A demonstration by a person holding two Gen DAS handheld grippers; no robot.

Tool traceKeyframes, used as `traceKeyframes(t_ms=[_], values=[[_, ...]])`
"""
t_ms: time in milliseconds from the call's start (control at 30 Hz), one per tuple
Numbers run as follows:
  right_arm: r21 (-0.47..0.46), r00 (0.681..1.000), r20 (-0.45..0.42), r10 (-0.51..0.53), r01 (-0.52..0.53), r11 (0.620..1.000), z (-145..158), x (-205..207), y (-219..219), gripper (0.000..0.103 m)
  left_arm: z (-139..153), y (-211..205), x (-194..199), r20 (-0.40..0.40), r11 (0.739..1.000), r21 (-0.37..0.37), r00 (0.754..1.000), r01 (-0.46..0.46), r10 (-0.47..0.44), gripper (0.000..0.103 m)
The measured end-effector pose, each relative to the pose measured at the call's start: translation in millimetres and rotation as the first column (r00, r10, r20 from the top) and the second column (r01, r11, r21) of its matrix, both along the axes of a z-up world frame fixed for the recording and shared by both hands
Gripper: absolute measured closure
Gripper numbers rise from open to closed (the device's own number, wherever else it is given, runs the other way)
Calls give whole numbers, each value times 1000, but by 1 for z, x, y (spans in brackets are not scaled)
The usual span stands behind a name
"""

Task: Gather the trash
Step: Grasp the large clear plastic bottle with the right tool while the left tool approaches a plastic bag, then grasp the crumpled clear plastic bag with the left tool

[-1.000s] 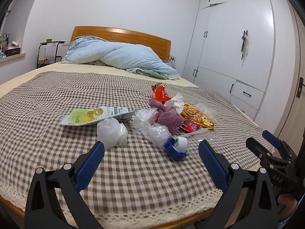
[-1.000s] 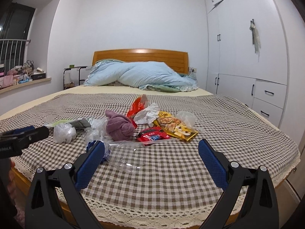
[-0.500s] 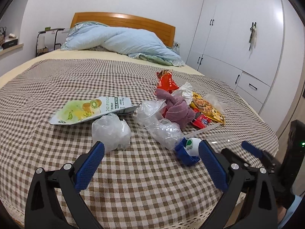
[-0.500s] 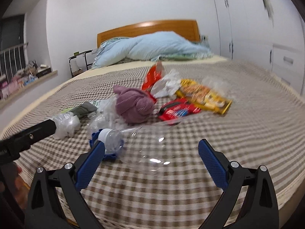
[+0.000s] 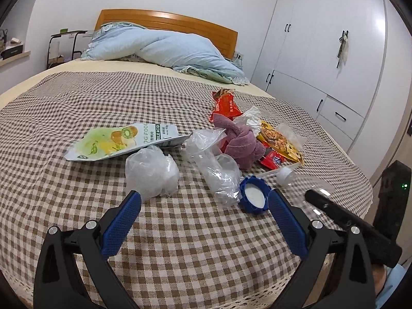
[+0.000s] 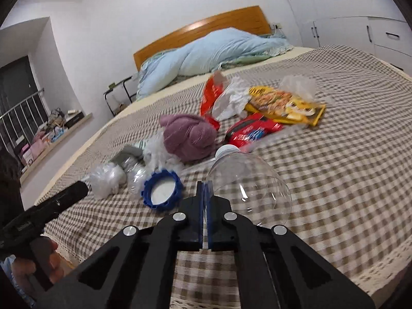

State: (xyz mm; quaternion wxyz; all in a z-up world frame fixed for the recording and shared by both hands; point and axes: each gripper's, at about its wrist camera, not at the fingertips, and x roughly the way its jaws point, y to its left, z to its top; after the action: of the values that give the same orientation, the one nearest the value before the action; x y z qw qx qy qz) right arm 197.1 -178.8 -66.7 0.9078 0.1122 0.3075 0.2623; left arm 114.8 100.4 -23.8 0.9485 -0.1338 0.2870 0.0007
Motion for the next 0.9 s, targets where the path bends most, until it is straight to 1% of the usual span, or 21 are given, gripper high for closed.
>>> traceKeyframes(t_ms=[133,267,467,700,900], values=[[-3,999,23,-35,35,999,5,-1,-13,101,-2,0,0,-8,1000,2,1000,-4,4,7],[-15,998,49,-49,50,999,9,-3,-20,101,-4,2,1,-14,1000,3,1000,-13,13,7],[-33,989,116,-90,95,995,17,-7,-28,101,-6,5,0,-25,1000,11,999,-20,21,7],[-42,983,146,-112,119,992,22,-10,-40,101,-10,9,5,-54,999,29,998,-39,40,7],[-26,980,149,-129,134,991,24,-9,-51,101,-12,14,17,-88,996,63,993,-70,75,7]])
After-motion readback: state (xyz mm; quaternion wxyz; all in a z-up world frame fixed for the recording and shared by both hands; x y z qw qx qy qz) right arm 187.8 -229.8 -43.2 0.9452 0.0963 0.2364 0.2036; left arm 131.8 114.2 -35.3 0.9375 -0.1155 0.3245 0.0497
